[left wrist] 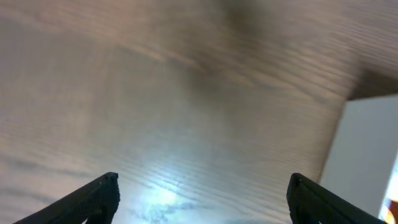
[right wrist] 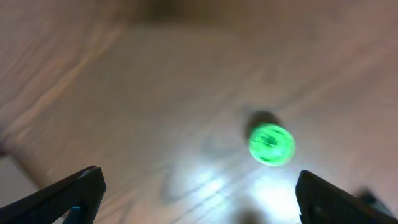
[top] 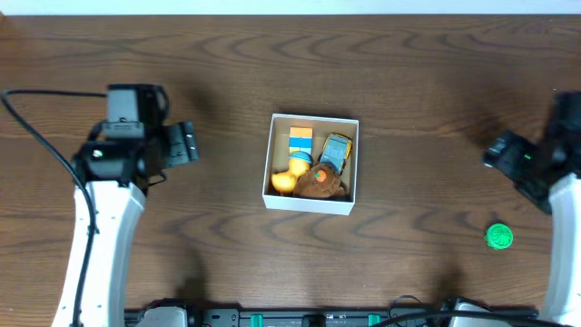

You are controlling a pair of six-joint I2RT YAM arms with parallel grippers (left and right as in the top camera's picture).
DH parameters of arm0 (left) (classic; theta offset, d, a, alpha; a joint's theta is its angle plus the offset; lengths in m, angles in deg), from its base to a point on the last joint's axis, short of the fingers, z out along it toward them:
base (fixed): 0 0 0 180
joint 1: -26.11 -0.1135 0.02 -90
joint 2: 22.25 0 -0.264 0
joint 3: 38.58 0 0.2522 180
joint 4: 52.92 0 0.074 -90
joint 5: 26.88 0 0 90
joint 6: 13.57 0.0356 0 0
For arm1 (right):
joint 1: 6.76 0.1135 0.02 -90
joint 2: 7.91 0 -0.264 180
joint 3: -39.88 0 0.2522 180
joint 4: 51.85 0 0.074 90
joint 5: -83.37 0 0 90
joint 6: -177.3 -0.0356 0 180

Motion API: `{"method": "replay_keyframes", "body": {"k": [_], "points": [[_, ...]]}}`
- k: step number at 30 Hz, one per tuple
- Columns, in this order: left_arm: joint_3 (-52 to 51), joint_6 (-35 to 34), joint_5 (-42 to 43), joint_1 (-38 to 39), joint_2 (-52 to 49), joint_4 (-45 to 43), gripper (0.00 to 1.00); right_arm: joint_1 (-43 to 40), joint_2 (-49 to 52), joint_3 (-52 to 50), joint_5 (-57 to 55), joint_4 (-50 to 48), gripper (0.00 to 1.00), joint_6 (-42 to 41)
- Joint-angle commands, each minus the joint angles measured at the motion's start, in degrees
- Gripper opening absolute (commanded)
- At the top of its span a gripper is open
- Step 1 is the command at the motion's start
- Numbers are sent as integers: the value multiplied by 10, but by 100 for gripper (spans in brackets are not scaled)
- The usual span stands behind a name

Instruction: Pack container

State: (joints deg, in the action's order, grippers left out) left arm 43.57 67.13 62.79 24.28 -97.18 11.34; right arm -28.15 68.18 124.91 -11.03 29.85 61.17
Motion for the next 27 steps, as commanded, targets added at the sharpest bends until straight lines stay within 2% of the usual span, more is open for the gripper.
{"method": "replay_keyframes", "body": {"k": [1, 6, 15, 22, 27], "points": [[0, -23, 28, -34, -24, 8, 87, -60, 5, -15, -7, 9, 99, -5], [0, -23, 28, -41, -47, 9, 87, -108, 5, -85, 4, -29, 99, 1], [0, -24, 28, -41, -63, 8, 87, -174, 9, -258, 61, -203, 99, 16], [0, -24, 28, -41, -63, 9, 87, -176, 26, -314, 50, -268, 99, -17], [0, -24, 28, -41, -63, 9, 87, -176, 38, -323, 32, -275, 99, -30]]}}
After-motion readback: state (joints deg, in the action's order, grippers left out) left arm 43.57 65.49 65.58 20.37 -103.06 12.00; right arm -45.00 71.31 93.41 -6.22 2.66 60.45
